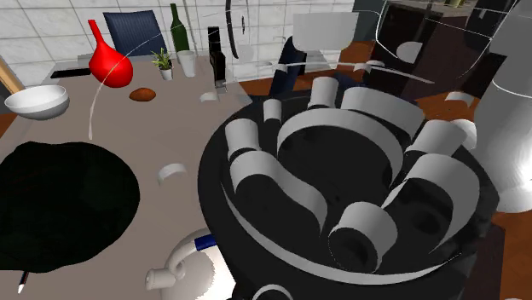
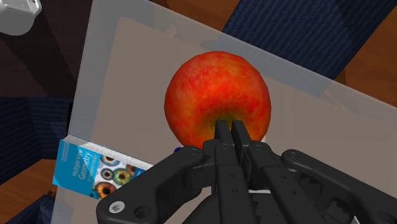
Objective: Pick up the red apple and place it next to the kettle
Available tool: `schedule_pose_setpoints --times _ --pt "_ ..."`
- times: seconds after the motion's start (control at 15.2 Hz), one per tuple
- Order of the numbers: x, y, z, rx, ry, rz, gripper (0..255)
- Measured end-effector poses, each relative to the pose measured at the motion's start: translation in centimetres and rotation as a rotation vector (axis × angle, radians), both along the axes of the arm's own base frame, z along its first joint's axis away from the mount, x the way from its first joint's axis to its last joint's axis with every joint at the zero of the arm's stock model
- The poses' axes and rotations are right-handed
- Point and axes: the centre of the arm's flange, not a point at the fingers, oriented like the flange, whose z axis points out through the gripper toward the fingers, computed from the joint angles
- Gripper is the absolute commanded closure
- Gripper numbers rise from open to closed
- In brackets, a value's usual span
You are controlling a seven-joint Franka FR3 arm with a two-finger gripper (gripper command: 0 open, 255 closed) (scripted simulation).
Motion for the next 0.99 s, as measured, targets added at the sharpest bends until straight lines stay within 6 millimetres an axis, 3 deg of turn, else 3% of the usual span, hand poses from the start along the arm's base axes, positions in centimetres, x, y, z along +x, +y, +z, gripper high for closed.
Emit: schedule_pose_setpoints --times 0.99 --pt "0.0 0.0 -7.9 0.000 0.000 0.000 255"
